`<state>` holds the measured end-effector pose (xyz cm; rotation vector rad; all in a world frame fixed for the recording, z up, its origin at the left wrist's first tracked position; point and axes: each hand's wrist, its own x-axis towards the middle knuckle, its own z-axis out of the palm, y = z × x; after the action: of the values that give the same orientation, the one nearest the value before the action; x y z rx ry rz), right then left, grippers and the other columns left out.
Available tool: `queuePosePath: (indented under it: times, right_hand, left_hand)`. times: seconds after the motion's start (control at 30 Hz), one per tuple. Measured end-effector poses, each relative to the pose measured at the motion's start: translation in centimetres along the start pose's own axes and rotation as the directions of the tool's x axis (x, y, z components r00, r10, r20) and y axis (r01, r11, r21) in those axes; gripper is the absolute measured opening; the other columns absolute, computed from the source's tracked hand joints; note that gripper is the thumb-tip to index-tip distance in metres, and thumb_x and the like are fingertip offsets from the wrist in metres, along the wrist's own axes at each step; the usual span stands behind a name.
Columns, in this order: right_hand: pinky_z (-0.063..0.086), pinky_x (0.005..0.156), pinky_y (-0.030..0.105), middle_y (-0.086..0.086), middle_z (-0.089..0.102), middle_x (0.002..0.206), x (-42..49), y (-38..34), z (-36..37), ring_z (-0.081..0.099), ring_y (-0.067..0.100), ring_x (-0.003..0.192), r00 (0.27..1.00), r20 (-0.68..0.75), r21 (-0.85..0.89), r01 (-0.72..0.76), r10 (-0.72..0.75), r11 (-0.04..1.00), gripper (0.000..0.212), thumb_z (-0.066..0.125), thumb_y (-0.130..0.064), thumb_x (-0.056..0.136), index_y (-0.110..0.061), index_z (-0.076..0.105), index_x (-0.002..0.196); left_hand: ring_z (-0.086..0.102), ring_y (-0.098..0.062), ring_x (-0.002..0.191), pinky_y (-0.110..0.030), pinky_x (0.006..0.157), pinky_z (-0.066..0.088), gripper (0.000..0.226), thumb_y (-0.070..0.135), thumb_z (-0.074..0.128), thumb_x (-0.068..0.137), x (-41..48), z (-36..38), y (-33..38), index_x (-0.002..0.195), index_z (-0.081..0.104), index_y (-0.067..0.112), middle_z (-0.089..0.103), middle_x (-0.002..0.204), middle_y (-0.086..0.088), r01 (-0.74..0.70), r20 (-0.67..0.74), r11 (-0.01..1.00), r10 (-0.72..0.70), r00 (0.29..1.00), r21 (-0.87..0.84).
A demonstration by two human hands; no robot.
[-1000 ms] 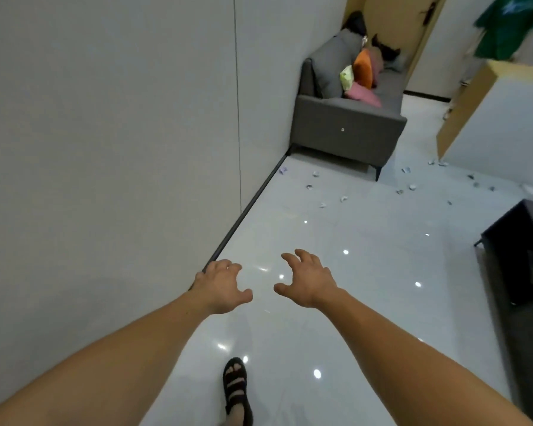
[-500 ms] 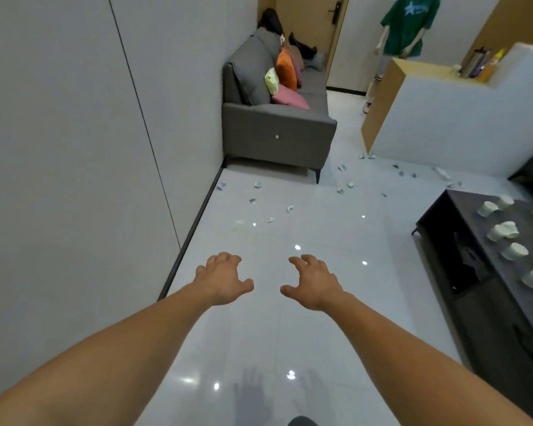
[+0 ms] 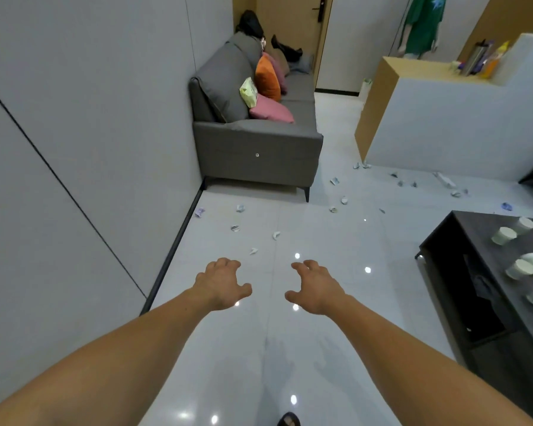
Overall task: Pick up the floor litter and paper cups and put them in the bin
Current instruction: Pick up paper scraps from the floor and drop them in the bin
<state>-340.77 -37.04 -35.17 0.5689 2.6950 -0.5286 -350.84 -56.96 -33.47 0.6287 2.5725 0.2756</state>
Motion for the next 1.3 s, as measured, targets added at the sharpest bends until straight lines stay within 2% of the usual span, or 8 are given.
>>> queuePosePath:
  times: [0.23,0.43,0.7,0.8,0.97,1.17,1.3]
  right_hand:
    - [0.035,0.111,0.043,0.003,0.017,0.159,10.5,3.2,-5.1,0.025,0.026,0.142,0.999,0.045,-0.018,0.021,-0.02,1.0,0.077,0.058,-0.05,0.089,-0.026,0.021,0.153]
    - [0.037,0.109,0.042,0.003,0.018,0.158,22.2,4.2,-8.5,0.028,0.027,0.14,0.994,0.11,-0.06,0.026,-0.019,0.998,0.077,0.058,-0.049,0.09,-0.026,0.02,0.153]
    - [0.04,0.106,0.039,0.003,0.026,0.155,37.5,4.8,-14.7,0.037,0.026,0.134,0.993,0.119,-0.06,-0.004,0.011,0.998,0.073,0.057,-0.046,0.091,-0.024,0.024,0.152]
    - [0.042,0.102,0.04,0.003,0.029,0.152,42.6,4.5,-15.5,0.042,0.028,0.131,0.987,0.159,-0.037,-0.023,0.028,0.999,0.072,0.058,-0.046,0.09,-0.025,0.026,0.151]
    - [0.044,0.1,0.039,0.004,0.03,0.151,52.0,4.1,-15.6,0.043,0.027,0.129,0.965,0.262,-0.037,0.036,-0.025,0.999,0.072,0.056,-0.045,0.089,-0.024,0.025,0.151]
    - [0.044,0.1,0.038,0.002,0.03,0.15,65.6,5.4,-14.7,0.04,0.026,0.129,0.918,0.378,-0.09,0.161,-0.116,0.983,0.065,0.053,-0.041,0.09,-0.028,0.029,0.149]
    - [0.044,0.099,0.038,0.003,0.024,0.153,75.6,8.1,-13.4,0.036,0.027,0.131,0.886,0.447,-0.135,0.201,-0.121,0.97,0.069,0.051,-0.041,0.092,-0.027,0.021,0.152]
  left_hand:
    - [0.027,-0.023,0.138,-0.041,0.109,0.03,0.072,0.051,0.051,0.087,10.2,-2.2,4.1,0.148,0.027,0.022,0.026,0.152,-0.001,0.03,0.04,0.999,-0.029,0.999,-0.03]
    - [0.028,-0.025,0.137,-0.041,0.109,0.031,0.072,0.049,0.053,0.087,22.2,-4.5,4.9,0.148,0.027,0.022,0.028,0.151,-0.002,0.039,0.088,0.995,-0.031,0.996,-0.093]
    - [0.03,-0.025,0.137,-0.039,0.106,0.034,0.071,0.049,0.054,0.088,37.5,-10.5,5.4,0.148,0.027,0.02,0.028,0.152,-0.004,0.04,0.092,0.981,-0.023,0.995,-0.19]
    - [0.033,-0.024,0.135,-0.038,0.105,0.036,0.07,0.046,0.054,0.088,41.3,-12.0,4.3,0.148,0.027,0.02,0.029,0.151,-0.004,0.102,0.111,0.971,-0.079,0.991,-0.216]
    - [0.032,-0.024,0.135,-0.037,0.105,0.037,0.071,0.048,0.054,0.089,47.7,-12.8,2.4,0.148,0.026,0.02,0.027,0.151,-0.003,0.214,0.176,0.95,-0.175,0.969,-0.227]
    - [0.033,-0.024,0.135,-0.036,0.106,0.036,0.07,0.046,0.054,0.089,58.3,-12.4,1.9,0.149,0.026,0.02,0.027,0.152,-0.004,0.38,0.24,0.886,-0.321,0.916,-0.265]
    - [0.033,-0.021,0.135,-0.032,0.106,0.034,0.067,0.045,0.053,0.09,66.0,-10.0,2.2,0.148,0.029,0.02,0.028,0.152,-0.002,0.489,0.306,0.816,-0.402,0.863,-0.308]
